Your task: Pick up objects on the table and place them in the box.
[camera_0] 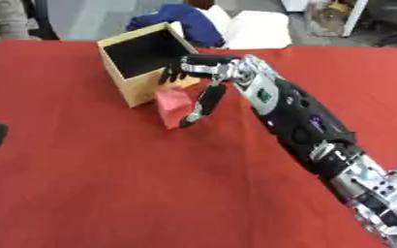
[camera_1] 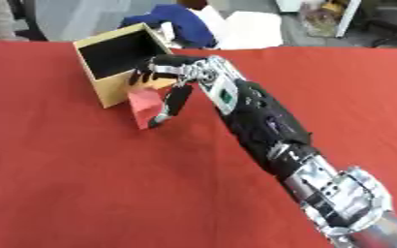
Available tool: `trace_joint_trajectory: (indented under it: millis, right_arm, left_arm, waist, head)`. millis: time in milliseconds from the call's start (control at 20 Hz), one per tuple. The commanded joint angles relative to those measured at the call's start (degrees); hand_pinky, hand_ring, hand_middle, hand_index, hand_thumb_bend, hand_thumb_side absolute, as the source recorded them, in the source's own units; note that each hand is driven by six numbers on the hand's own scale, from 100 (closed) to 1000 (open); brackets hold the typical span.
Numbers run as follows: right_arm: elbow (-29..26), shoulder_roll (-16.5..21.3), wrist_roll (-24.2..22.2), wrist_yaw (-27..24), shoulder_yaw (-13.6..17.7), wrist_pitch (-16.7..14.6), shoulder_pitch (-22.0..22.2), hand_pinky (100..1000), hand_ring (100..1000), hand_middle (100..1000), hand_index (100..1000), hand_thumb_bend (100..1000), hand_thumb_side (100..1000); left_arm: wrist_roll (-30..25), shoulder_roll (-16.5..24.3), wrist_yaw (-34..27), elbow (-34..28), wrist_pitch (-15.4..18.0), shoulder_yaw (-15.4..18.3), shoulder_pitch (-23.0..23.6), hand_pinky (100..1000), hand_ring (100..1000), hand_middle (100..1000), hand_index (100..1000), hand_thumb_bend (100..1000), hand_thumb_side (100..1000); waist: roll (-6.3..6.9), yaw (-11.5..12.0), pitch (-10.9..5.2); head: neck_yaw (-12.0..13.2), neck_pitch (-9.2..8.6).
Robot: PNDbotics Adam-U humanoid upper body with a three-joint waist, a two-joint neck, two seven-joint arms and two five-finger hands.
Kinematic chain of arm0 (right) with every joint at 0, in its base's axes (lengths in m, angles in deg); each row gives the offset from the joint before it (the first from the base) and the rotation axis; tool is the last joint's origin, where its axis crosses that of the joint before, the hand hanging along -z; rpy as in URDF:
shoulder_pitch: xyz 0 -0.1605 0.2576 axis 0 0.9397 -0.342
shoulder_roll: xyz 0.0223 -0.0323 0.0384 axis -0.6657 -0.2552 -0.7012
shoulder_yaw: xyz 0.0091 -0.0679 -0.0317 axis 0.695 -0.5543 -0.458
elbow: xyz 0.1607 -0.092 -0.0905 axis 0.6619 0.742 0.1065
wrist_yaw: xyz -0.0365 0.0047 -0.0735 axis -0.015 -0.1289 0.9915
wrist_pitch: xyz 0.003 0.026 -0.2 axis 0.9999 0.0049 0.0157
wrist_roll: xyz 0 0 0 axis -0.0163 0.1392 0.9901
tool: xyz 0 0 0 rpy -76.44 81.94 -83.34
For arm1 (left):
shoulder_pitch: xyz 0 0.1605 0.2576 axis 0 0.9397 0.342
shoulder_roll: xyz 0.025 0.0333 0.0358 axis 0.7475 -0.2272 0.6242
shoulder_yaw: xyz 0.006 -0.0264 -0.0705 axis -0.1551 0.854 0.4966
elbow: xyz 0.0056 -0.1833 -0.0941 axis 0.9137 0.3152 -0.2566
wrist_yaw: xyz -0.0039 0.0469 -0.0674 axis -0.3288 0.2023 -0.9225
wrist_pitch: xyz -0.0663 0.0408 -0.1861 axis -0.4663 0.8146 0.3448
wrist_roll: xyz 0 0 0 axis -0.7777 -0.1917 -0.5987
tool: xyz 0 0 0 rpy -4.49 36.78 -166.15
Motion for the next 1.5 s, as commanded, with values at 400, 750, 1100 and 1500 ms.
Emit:
trace_joint_trajectory:
  millis: [400,750,1100,1500]
  right_arm:
    - [3.6,-0.6,5.1,7.3,2.4,-1.4,-1.0,831,800,775,814,620,221]
    - [3.8,-0.9,6.5,9.4,2.5,-2.1,-1.0,799,684,513,625,556,207]
    - [0.2,0.8,8.6,7.7,2.2,-2.2,-2.1,785,647,443,574,537,217]
    - [-5.7,4.4,7.4,1.9,2.0,-0.1,-4.4,787,643,446,578,549,199]
  left_arm:
    - [-0.3,0.4,-0.2,-0.9,0.0,-0.2,-0.8,584,684,654,799,711,376]
    - [-0.3,0.3,-0.3,-0.9,0.0,-0.2,-0.7,584,683,654,799,710,376]
    - [-0.2,0.5,-0.3,-0.8,0.0,-0.1,-0.5,584,683,653,799,711,375]
    - [-0.3,0.8,-0.2,-0.8,0.1,-0.2,-0.6,584,683,653,798,711,374]
  waist:
    - [0.23,0.6,-0.58]
    - [0.23,0.7,-0.69]
    - [-0.08,0.5,-1.11]
    - [-0.63,0.7,-1.68]
  head:
    - [-0.5,-0.63]
    - [-0.8,-0.7]
    - [-0.6,-0.53]
    - [-0.7,-0.75]
